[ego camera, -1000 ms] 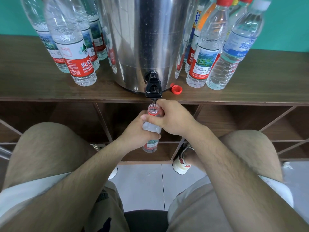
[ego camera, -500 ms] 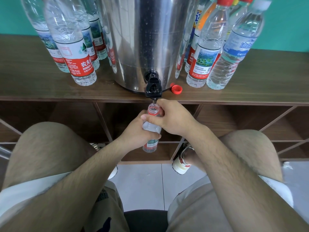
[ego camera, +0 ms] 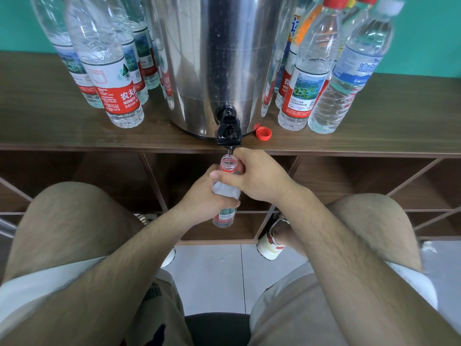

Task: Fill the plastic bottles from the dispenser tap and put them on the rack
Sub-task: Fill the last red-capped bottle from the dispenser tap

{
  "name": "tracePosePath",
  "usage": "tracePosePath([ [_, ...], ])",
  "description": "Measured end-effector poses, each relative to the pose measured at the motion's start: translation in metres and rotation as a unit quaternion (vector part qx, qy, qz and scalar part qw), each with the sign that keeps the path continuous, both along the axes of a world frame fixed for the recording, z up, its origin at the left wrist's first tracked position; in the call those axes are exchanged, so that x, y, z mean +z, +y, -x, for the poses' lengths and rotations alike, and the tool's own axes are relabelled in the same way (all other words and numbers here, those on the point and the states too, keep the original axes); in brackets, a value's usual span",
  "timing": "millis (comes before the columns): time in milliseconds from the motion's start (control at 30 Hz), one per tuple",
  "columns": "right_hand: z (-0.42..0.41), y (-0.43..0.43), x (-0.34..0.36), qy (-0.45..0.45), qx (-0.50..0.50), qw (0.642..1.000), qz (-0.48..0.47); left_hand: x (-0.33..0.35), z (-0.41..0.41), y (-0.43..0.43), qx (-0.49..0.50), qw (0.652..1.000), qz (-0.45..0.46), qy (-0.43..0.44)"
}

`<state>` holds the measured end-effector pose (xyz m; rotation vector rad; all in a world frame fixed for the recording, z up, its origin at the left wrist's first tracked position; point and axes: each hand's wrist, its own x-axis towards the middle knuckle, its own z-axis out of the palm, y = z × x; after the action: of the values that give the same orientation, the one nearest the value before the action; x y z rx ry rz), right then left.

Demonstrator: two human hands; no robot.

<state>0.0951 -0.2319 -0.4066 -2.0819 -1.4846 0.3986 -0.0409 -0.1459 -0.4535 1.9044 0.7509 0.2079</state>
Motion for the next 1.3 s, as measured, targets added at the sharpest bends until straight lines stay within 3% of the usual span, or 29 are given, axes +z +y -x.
tracePosePath([
  [1300,0.002,-0.001,0.002,-0.005,-0.001,1.0,-0.003,0.014,0.004,-0.006,-0.002,1.0,0.019,0.011],
])
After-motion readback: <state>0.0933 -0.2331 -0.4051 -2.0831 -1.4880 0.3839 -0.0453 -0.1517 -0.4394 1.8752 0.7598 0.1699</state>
